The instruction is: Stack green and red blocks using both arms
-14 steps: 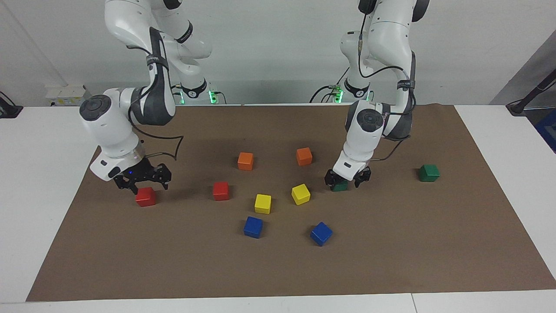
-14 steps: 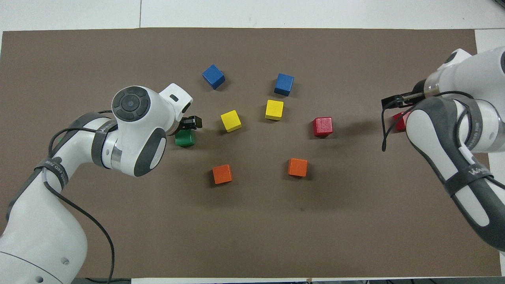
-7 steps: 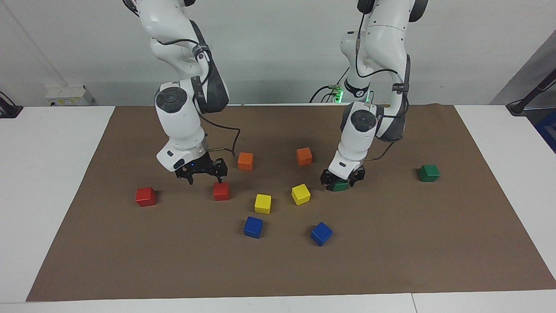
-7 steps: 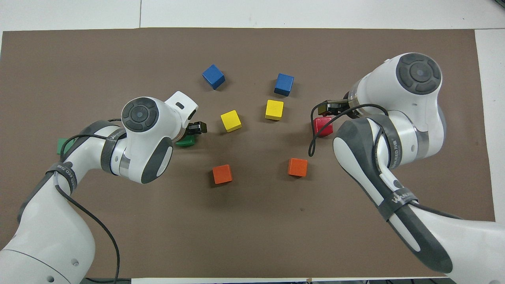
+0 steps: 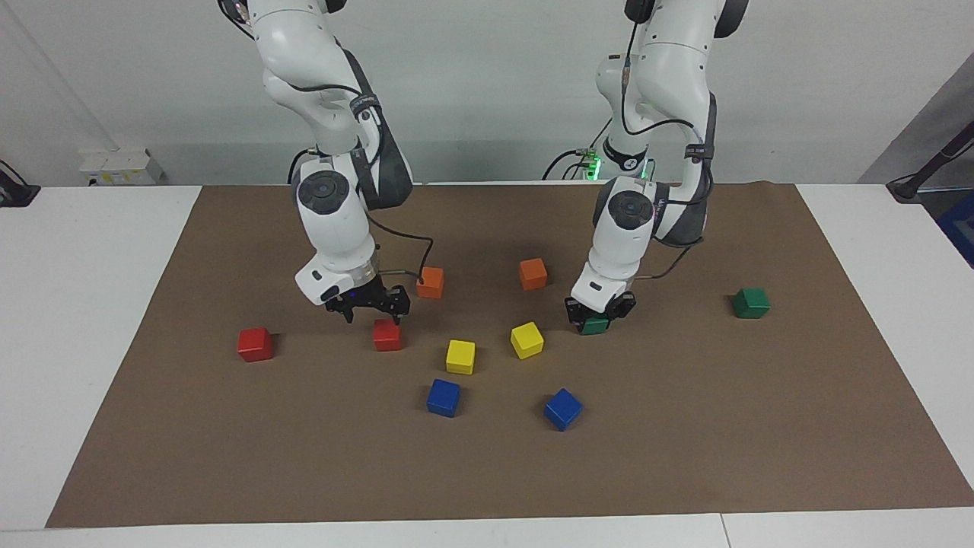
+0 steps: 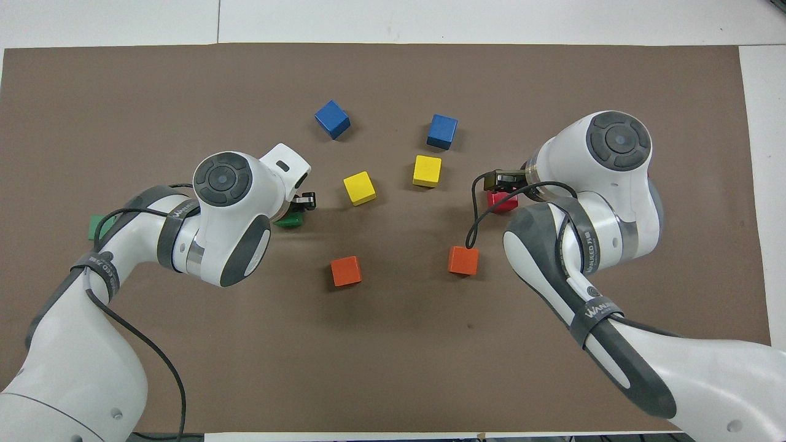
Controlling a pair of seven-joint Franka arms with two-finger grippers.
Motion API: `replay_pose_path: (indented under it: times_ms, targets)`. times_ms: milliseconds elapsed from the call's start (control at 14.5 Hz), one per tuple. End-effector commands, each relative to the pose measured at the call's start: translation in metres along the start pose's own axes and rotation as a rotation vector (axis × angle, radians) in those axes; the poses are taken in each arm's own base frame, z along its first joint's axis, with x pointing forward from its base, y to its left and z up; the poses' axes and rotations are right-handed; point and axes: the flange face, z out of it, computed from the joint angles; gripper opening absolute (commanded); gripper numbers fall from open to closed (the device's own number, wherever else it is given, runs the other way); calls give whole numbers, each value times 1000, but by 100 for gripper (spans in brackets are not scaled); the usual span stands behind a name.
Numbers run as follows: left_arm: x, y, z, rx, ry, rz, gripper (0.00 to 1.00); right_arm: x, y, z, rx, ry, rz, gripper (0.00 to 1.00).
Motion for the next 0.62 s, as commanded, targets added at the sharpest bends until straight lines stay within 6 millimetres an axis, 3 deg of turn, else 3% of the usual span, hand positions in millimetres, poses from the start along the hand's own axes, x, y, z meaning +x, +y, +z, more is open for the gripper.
replay_pose_path:
  times_ms: [0,138,346,553]
  targets:
    - [16,-34,-52,35,20,-32,0,-10,-5,16,-8,6,11,100]
    - [25,-70,-76,47,19,2,0,-10,-4,23,-12,-3,10,100]
    - [34,-163,-103,70,-6,87,0,-6,-6,36,-3,15,8,100]
    - [35,-260,-109,69,-31,189,0,-4,-7,47,5,30,7,100]
